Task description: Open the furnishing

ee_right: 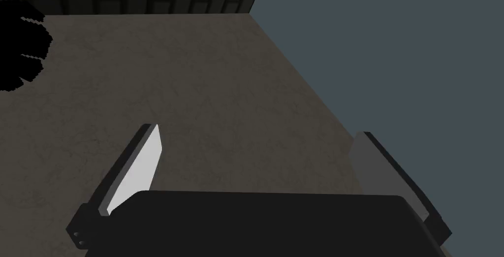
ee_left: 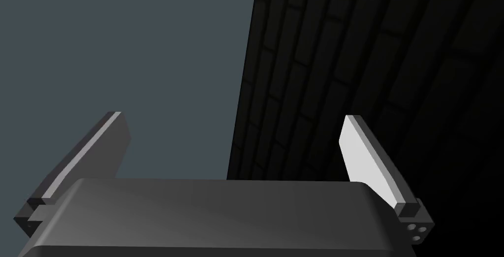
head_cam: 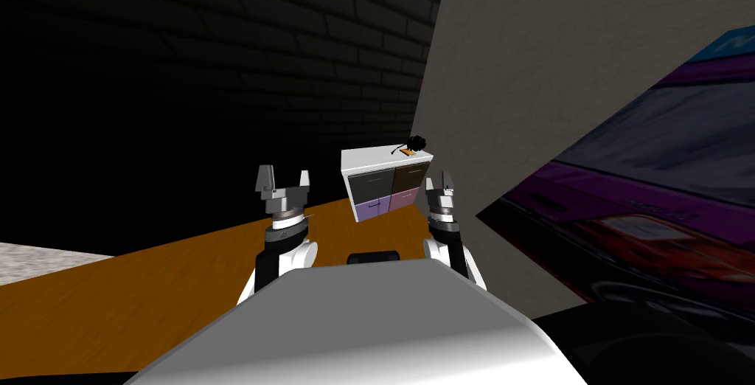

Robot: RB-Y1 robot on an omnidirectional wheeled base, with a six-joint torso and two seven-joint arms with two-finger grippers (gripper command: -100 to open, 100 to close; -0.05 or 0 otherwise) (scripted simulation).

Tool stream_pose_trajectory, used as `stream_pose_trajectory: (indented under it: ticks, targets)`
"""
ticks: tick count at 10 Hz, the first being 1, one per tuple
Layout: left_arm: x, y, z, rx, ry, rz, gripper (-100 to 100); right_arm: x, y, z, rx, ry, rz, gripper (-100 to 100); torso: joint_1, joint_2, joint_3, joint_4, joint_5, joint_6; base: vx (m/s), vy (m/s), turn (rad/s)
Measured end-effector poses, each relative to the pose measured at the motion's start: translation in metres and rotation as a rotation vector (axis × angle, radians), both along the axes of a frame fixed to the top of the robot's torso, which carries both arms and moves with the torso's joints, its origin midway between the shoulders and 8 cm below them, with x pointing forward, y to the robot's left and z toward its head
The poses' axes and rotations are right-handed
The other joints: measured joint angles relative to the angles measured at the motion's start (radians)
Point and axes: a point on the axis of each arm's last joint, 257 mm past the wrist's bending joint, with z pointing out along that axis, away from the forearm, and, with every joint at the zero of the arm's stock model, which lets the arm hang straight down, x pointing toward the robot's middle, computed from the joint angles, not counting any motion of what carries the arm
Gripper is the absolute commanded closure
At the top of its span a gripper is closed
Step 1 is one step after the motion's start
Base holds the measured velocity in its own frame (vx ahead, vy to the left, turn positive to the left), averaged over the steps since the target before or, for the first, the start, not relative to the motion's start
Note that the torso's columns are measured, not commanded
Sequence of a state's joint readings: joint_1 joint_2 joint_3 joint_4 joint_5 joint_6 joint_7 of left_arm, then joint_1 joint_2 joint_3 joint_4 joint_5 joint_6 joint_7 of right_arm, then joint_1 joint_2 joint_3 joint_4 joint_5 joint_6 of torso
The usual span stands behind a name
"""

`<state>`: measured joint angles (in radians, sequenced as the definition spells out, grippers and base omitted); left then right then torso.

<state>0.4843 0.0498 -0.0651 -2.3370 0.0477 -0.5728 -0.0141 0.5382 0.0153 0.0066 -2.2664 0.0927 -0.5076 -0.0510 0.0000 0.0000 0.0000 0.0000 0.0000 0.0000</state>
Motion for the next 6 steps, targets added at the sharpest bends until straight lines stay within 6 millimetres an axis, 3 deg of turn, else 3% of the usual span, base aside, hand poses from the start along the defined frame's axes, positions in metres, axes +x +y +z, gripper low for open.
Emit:
stream_pose_trajectory:
  ticks: [2, 6]
  targets:
    - [0.0000, 0.0000, 0.0000, 0.000, 0.000, 0.000, 0, 0.0000, 0.0000, 0.0000, 0.000, 0.000, 0.000, 0, 0.000, 0.104, -0.209, 0.105, 0.000, 0.000, 0.000, 0.000, 0.000]
    - [-0.0001, 0.0000, 0.0001, 0.000, 0.000, 0.000, 0, -0.0001, 0.0000, 0.0001, 0.000, 0.000, 0.000, 0, 0.000, 0.396, -0.792, 0.396, 0.000, 0.000, 0.000, 0.000, 0.000]
